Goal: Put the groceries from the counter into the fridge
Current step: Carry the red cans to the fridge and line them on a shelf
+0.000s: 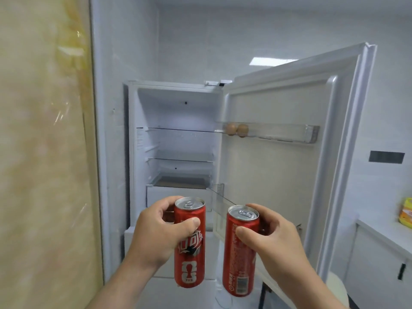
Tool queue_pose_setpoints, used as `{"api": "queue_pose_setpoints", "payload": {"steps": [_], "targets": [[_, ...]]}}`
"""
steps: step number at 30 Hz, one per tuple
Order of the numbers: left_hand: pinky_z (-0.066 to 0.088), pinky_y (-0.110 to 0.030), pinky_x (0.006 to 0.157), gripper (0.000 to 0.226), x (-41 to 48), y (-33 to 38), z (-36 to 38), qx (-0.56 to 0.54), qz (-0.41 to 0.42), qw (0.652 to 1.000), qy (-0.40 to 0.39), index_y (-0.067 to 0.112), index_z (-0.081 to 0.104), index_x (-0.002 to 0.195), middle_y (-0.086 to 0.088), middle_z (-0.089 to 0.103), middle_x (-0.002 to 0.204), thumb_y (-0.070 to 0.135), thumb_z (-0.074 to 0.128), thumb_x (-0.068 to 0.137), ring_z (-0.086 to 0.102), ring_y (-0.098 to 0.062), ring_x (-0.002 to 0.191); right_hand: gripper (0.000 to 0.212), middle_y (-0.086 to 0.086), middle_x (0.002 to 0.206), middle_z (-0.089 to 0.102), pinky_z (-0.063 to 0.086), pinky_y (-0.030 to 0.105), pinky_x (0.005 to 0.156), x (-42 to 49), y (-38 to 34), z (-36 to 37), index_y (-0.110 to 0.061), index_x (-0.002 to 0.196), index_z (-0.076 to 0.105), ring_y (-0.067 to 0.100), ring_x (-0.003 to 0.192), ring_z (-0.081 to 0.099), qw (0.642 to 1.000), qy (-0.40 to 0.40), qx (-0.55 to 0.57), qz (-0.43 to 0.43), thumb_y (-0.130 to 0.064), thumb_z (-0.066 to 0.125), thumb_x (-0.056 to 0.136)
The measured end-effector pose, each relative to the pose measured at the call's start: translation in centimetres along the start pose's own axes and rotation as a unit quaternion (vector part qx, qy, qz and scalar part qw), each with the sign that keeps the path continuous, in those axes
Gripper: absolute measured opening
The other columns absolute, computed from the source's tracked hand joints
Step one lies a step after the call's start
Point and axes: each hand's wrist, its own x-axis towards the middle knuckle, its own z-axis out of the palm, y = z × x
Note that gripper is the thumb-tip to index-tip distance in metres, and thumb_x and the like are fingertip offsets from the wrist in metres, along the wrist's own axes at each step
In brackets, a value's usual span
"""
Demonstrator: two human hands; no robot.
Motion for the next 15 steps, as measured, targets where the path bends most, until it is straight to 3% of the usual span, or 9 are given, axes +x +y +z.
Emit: {"api": "queue_pose_setpoints", "payload": {"steps": [7,12,15], "targets": [[0.058,-0.03,0.071,0.033,1.8,0.8,-1.7,0.017,0.011,0.999,0.037,0.03,0.071,0.097,0.012,0.074,0.09,0.011,0.081,0.072,0.07,-0.009,0.084,0.037,-0.021,0.083,0.074,0.054,0.014,0.063,2.8,-1.5,1.9,-0.036,0.089,0.067,0.001,0.081,0.069,0.999,-0.03,0.019,-0.026,-0.003,0.075,0.074],[0.056,-0.026,0.068,0.029,4.6,-0.2,-2.9,0.015,0.026,0.999,0.034,0.029,0.072,0.095,0.012,0.074,0.088,0.011,0.08,0.074,0.07,-0.01,0.085,0.045,-0.017,0.091,0.074,0.053,0.016,0.067,5.3,-1.2,4.2,-0.026,0.115,0.069,-0.001,0.086,0.069,0.999,-0.022,0.017,-0.023,-0.012,0.078,0.073],[0.057,-0.027,0.069,0.029,6.8,-1.3,-3.9,0.009,0.031,0.999,0.035,0.03,0.072,0.093,0.012,0.074,0.088,0.009,0.08,0.074,0.07,-0.009,0.085,0.048,-0.016,0.09,0.074,0.054,0.014,0.065,7.2,-0.8,6.0,-0.025,0.118,0.067,-0.003,0.086,0.068,0.999,-0.018,0.019,-0.022,-0.012,0.078,0.073]]}}
